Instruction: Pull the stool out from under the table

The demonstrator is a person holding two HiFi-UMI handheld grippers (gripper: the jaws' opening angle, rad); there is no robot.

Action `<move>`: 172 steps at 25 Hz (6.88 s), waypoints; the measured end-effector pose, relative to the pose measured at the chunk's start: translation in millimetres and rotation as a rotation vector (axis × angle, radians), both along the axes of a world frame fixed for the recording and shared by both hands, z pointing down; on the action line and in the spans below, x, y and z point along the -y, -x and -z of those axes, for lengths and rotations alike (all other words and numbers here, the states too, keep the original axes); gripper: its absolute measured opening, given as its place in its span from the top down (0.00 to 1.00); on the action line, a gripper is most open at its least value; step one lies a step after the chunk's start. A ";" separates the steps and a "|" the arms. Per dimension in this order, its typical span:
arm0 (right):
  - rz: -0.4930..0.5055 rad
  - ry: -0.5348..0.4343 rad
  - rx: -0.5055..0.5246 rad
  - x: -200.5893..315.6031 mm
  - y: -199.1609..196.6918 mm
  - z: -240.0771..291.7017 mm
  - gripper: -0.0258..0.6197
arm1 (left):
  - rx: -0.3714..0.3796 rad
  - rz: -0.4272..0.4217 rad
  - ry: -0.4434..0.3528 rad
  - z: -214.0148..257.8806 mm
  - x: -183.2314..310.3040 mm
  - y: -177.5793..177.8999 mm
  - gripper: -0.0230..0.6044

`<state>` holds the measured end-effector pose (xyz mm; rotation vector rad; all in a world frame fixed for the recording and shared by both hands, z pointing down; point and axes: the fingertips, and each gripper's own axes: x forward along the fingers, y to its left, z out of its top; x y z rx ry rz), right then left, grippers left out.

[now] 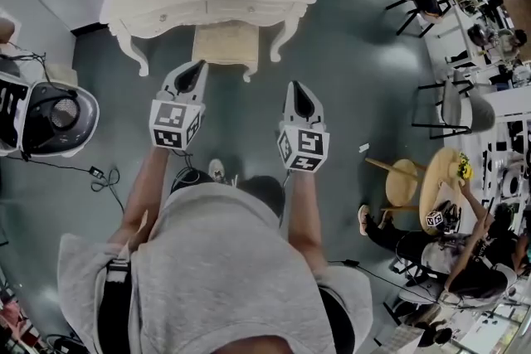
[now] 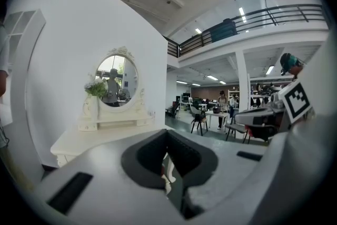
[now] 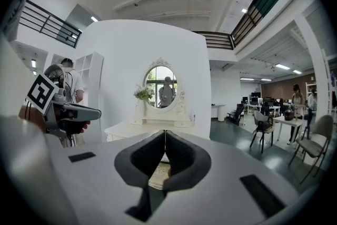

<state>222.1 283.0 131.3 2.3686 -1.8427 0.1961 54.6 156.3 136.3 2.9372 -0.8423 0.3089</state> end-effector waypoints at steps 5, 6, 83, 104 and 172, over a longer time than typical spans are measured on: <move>0.018 0.011 0.007 22.2 -1.8 -5.0 0.94 | -0.005 0.012 0.004 -3.7 19.2 -0.1 0.96; 0.027 0.014 0.008 27.7 -0.8 -5.9 0.94 | -0.004 0.017 0.007 -4.6 22.9 1.2 0.96; 0.242 0.586 0.702 373.4 -192.7 -571.0 0.34 | 0.186 0.315 0.731 -556.0 352.9 -84.5 0.32; 0.327 0.596 0.809 391.0 -189.7 -604.3 0.29 | 0.123 0.096 0.957 -600.4 362.5 -100.7 0.30; 0.986 0.881 0.651 365.8 216.6 -525.9 0.27 | -0.290 0.947 0.852 -500.3 127.2 302.4 0.32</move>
